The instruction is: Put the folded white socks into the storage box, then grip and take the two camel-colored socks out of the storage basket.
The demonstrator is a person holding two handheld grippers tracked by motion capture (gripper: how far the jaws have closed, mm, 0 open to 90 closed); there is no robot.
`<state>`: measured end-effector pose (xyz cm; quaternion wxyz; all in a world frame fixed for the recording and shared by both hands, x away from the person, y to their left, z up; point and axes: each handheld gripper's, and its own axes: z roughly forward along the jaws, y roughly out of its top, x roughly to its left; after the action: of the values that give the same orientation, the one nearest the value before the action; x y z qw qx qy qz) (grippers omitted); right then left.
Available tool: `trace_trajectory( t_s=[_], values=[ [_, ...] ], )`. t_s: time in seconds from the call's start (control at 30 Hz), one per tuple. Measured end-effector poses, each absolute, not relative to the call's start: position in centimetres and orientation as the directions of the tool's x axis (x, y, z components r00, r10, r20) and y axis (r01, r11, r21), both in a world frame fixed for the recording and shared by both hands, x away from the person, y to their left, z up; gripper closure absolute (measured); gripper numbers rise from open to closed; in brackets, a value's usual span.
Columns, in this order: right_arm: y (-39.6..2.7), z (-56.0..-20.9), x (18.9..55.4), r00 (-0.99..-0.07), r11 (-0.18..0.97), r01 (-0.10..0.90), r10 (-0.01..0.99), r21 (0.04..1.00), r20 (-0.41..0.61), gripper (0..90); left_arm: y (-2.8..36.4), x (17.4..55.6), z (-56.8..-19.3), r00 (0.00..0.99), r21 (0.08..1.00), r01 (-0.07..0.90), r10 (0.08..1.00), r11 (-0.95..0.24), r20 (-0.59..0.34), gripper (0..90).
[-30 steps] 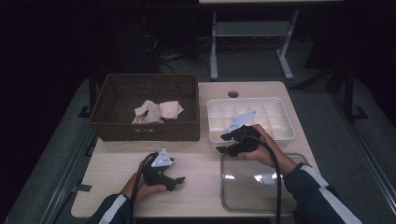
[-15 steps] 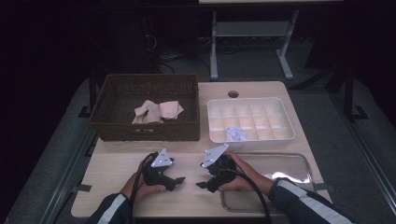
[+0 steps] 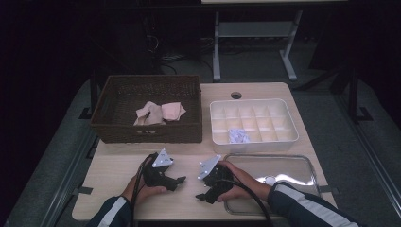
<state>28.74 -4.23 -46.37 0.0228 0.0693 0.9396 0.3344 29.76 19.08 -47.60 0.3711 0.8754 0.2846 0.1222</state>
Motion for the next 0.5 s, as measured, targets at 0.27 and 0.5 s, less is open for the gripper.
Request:
trace_trajectory(
  t_s=[0.27,0.5],
  values=[
    [-4.0,-46.4,28.9,-0.988,0.758,0.135,0.155,0.639,0.024,25.3,19.3,29.7,-47.6,0.807,0.718,0.411,0.591,-0.562,0.001,12.9],
    [-3.5,-46.6,28.8,-0.986,0.746,0.146,0.164,0.650,0.034,24.5,20.2,30.0,-46.8,0.804,0.682,0.430,0.595,-0.591,0.009,15.1]
  ],
)
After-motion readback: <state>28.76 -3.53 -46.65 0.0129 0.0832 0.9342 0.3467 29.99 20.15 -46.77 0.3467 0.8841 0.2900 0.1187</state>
